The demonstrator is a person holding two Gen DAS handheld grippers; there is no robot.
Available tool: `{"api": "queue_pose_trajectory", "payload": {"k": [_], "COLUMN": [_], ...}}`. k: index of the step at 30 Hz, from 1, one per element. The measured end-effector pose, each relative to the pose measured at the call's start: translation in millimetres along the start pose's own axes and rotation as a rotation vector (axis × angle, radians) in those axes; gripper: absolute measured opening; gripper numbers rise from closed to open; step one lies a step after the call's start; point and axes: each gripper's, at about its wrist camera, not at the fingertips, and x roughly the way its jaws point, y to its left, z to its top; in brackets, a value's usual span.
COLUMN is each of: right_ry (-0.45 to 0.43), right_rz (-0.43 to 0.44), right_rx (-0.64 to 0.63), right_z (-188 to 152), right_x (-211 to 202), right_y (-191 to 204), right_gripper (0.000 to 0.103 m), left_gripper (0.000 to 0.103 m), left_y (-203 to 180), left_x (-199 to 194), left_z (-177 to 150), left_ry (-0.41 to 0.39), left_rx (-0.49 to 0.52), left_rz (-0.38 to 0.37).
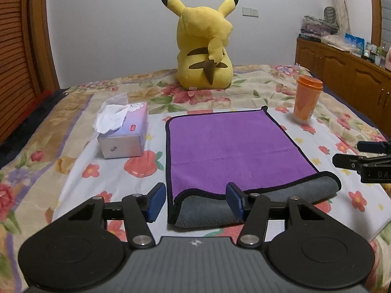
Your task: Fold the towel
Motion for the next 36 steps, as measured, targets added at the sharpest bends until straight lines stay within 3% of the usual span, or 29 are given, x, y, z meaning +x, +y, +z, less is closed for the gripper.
{"api": "queue_pose_trajectory", "payload": {"k": [16, 30, 32, 36], "right_ry": [0.127, 0.211, 0.222, 0.259], "right_rz": [0.056, 0.078, 0.086, 0.105], "right_rx": [0.008, 0.022, 0.029, 0.037], "right_z": [-4, -10, -11, -13], "right_x": [27, 43, 45, 49], "right_y": [-4, -9, -10, -12], "right_gripper": [0.086, 0.086, 0.086, 0.083], "left_gripper": [0.042, 0.042, 0.035, 0.033], "left_y": [16, 28, 29, 29], "left_x": [43, 73, 75, 78], "left_z": [1, -8, -9, -12], "left_ry": [0.079, 0.178, 0.185, 0.207], "left_rx": [-0.002, -0.073, -0.078, -0.077], "left_rz": [-0.009, -0.045, -0.054, -0.069]}}
